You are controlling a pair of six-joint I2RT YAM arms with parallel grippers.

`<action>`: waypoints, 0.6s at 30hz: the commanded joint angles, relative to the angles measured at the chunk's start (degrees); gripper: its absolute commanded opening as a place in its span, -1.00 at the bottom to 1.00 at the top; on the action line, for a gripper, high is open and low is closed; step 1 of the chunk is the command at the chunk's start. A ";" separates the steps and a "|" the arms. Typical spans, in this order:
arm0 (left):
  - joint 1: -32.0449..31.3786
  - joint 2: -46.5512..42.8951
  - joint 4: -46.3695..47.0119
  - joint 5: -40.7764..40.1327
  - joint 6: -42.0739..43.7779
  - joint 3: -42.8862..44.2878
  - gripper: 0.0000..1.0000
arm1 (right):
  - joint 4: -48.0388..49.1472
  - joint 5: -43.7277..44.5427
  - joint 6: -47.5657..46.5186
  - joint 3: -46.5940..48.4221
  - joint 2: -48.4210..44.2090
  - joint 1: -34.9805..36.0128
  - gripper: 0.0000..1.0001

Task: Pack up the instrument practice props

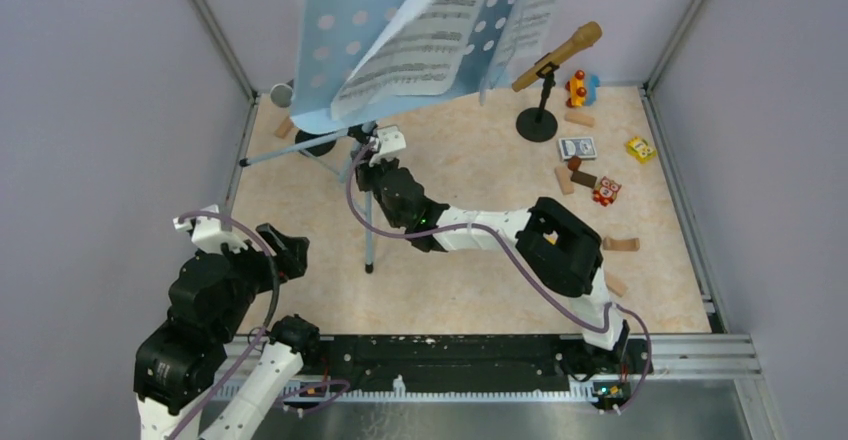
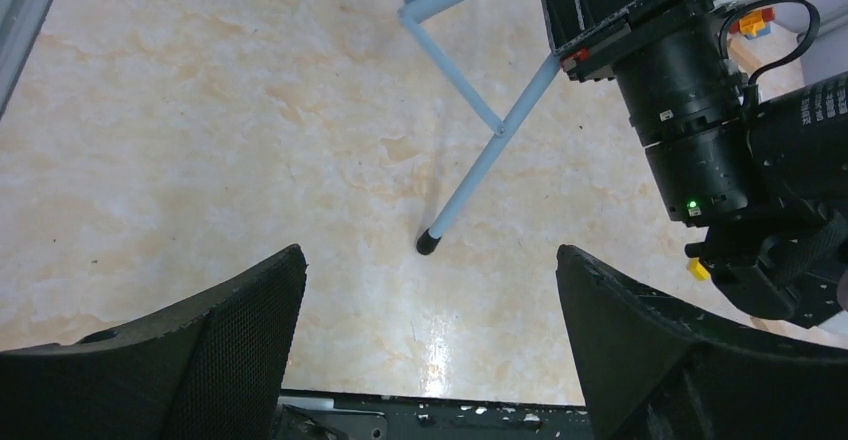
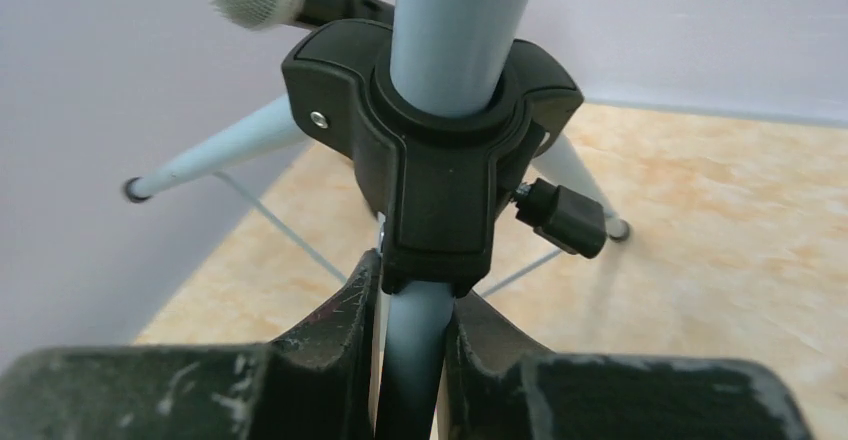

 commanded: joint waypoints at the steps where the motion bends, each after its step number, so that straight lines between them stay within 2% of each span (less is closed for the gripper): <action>1: -0.22 -0.54 4.17 1.25 -0.64 -1.27 0.97 | -12.41 1.63 -17.81 4.43 -1.64 -0.01 -1.00; 6: -0.18 -0.77 4.01 1.41 -0.82 -1.55 0.97 | -17.31 3.75 -21.32 10.02 1.16 0.84 -1.00; 12: -0.22 -0.91 3.64 1.54 -0.64 -1.63 0.98 | -24.14 3.16 -20.25 15.30 3.58 0.87 -1.00; 18: -0.20 -1.04 3.62 1.38 -0.17 -2.01 0.97 | -27.71 3.79 -19.52 15.83 3.61 0.87 -1.00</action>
